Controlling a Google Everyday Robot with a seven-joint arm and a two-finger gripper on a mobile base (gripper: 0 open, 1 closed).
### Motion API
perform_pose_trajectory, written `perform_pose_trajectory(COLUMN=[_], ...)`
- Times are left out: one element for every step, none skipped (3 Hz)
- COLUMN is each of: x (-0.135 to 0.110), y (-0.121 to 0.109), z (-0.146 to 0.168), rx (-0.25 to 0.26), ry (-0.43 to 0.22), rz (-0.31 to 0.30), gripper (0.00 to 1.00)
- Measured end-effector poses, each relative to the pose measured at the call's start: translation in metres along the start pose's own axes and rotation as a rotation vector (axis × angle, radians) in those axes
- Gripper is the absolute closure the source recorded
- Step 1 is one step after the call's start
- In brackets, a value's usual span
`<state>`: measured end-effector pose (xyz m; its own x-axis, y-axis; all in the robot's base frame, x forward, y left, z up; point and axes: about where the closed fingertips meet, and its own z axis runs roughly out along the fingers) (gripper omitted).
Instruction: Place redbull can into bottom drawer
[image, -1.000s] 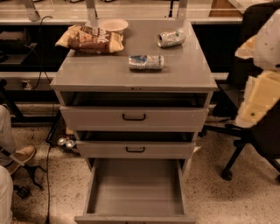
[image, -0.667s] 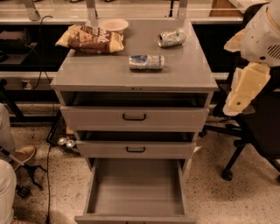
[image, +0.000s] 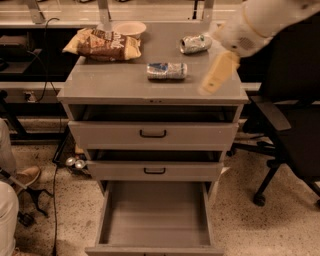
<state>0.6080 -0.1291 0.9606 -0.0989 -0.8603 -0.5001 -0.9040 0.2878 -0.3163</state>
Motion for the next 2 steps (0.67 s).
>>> perform_pose_trajectory(x=[-0.0344,-0.0332], y=[-0.0309,-0.034], z=[0.0699,0.0737], rx=[0.014,0.014], ry=[-0.063,-0.063], rz=[0.068,0.068], gripper=[0.0,0.0])
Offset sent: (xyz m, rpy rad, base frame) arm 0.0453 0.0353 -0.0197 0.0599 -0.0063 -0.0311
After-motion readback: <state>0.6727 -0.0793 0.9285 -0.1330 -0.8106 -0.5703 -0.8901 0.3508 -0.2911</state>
